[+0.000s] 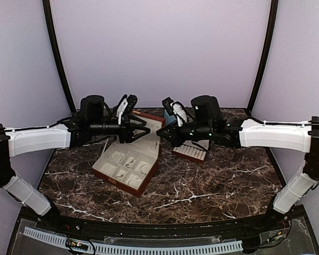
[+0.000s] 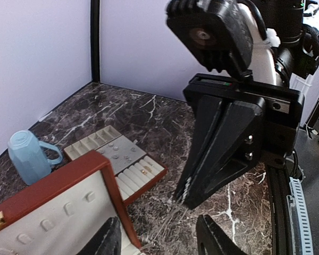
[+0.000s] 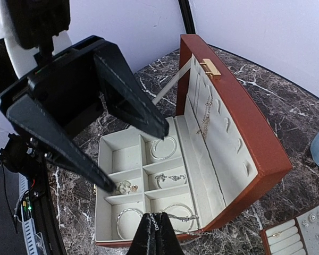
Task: Organize the mixed jewelry
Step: Pick up the necklace from the center of the board, then pass from the right arm to the left
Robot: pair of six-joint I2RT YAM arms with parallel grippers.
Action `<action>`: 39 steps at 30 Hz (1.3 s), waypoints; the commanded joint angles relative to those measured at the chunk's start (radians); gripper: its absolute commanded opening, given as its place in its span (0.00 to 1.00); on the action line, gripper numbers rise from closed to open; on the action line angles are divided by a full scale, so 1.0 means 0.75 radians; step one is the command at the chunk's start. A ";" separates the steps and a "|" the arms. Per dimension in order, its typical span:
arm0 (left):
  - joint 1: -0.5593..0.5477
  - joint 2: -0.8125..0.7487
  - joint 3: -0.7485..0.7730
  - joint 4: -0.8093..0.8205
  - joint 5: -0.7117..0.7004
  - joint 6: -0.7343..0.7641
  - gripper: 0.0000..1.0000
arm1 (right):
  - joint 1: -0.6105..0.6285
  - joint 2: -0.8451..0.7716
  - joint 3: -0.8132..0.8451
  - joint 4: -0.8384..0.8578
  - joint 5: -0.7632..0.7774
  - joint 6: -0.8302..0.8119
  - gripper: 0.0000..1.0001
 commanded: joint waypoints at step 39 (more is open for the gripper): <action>-0.132 0.110 -0.058 0.149 -0.145 -0.015 0.21 | -0.037 -0.101 0.001 0.127 -0.137 0.085 0.00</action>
